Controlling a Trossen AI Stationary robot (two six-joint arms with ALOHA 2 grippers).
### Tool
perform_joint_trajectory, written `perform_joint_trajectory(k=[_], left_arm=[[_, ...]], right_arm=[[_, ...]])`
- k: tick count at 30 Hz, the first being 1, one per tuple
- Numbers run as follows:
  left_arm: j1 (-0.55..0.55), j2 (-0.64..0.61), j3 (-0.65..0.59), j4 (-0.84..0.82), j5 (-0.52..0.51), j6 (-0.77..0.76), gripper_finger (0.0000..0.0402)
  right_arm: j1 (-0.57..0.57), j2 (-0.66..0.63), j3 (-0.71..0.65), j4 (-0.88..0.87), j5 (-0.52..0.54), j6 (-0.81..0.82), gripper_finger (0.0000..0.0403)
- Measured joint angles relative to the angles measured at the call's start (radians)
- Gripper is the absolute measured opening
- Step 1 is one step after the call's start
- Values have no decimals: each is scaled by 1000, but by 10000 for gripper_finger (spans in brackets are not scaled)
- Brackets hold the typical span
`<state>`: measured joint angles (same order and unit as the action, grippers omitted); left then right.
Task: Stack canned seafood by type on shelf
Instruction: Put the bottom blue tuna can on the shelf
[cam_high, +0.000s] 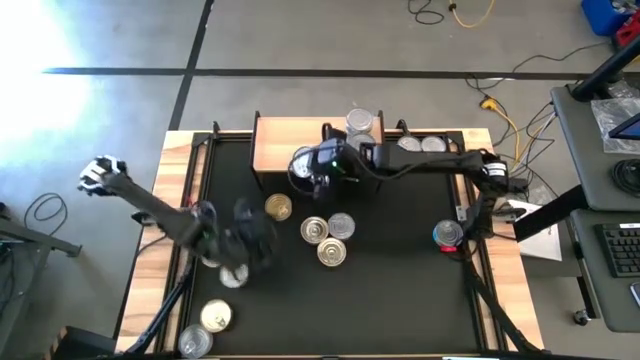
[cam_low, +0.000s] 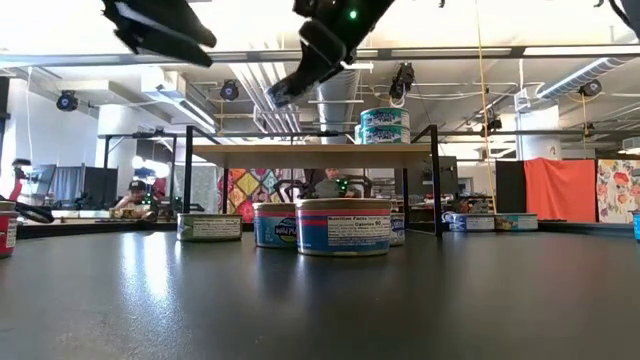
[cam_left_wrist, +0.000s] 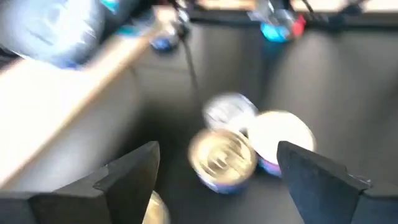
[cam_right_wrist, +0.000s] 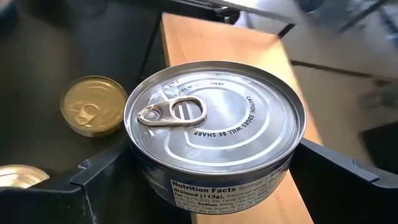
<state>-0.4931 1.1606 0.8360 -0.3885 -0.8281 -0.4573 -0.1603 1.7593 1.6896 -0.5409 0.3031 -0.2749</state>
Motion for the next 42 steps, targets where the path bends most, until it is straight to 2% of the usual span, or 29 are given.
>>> perform_joint_trajectory(k=[4, 8, 12, 17, 22, 25, 28, 29, 35, 42], left_arm=[[168, -160, -69, 160, 109, 260, 291], [340, -268, -97, 291, 319, 432, 262], [474, -301, -121, 343, 438, 469, 226], [564, -294, -170, 437, 474, 475, 183], [651, -285, -188, 565, 562, 518, 150], [719, -268, -178, 560, 638, 526, 136], [771, -212, -157, 576, 816, 511, 125], [780, -186, -149, 576, 845, 507, 122], [832, -5, -55, 560, 847, 518, 100], [878, 156, 116, 448, 855, 632, 81]], right_arm=[[-74, 33, 30, 4, -212, 33, 363], [-123, 68, 51, 1, -251, 20, 363], [-170, 97, 60, 41, -268, 11, 363], [-220, 126, 64, 31, -358, 10, 364], [-238, 140, 64, 13, -368, -15, 366], [-237, 140, 64, -30, -367, -39, 378], [-235, 139, 64, -62, -366, -40, 393], [-235, 139, 64, -63, -366, -40, 395], [-235, 139, 64, -59, -366, -37, 398], [-235, 139, 64, -60, -364, -13, 400]])
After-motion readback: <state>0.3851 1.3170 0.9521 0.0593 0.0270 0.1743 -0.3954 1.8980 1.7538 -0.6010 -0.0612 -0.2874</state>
